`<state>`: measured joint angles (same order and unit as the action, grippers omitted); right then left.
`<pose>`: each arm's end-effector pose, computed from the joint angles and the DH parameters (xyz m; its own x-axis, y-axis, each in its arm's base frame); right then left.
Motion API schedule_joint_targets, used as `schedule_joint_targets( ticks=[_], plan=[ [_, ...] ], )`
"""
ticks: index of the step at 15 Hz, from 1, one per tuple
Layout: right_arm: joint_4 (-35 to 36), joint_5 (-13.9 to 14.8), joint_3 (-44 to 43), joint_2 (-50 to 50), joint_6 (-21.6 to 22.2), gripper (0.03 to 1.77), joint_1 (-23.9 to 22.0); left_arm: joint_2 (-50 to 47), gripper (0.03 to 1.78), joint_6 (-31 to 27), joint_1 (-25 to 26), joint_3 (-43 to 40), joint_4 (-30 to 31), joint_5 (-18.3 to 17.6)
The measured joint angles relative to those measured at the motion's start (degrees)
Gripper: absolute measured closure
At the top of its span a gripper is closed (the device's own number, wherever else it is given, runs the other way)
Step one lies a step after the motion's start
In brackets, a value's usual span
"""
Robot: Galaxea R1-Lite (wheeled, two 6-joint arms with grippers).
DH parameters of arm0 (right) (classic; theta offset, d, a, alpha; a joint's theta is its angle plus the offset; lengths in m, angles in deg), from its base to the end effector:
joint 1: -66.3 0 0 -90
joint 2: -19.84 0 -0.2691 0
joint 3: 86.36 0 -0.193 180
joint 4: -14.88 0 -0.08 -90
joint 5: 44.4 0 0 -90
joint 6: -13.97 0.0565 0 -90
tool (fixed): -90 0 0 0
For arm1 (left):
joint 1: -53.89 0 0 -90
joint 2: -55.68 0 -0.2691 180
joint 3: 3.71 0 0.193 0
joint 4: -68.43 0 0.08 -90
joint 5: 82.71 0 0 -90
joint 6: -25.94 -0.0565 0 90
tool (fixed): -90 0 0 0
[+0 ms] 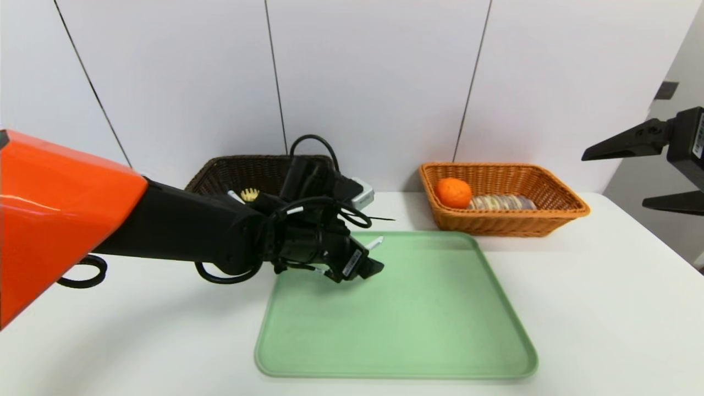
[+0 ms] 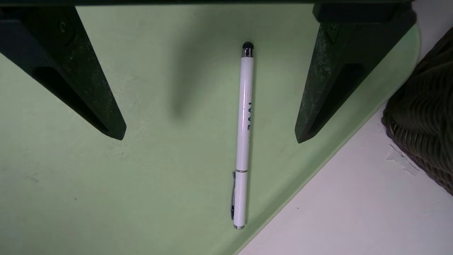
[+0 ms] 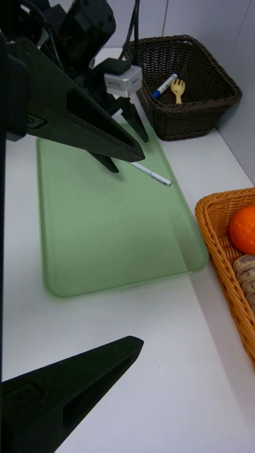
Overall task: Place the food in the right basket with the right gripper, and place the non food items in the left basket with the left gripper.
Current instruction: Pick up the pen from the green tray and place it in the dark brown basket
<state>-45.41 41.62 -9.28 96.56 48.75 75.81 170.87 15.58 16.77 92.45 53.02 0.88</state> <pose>0.2206 0.0409 0.2707 0.8033 0.2050 -0.5591 0.1334 0.8531 0.5044 0.3225 -0.2520 0.1036 0.5861 -0.5836 -0.5620 0.7433 0.6634 0.0862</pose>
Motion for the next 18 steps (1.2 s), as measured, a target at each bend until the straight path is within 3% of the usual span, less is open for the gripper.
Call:
schedule_joint_targets(
  ticks=[5,8,14,18],
  plan=[
    [0.2,-0.11,0.1,0.63,-0.06,0.1,-0.04,1.77,0.12,-0.27,0.77,0.5,-0.37,-0.09],
    [0.26,-0.22,0.52,0.91,-0.09,0.1,-0.04,2.56,0.12,-0.33,0.93,3.25,-3.54,-0.17],
    [0.23,-0.11,1.79,0.76,-0.02,0.1,-0.04,5.79,0.12,-0.96,1.55,16.02,-17.75,-0.55],
    [0.22,-0.17,2.67,0.69,-0.02,0.1,-0.04,8.84,0.12,-1.38,1.6,27.14,-31.89,-0.61]
  ],
)
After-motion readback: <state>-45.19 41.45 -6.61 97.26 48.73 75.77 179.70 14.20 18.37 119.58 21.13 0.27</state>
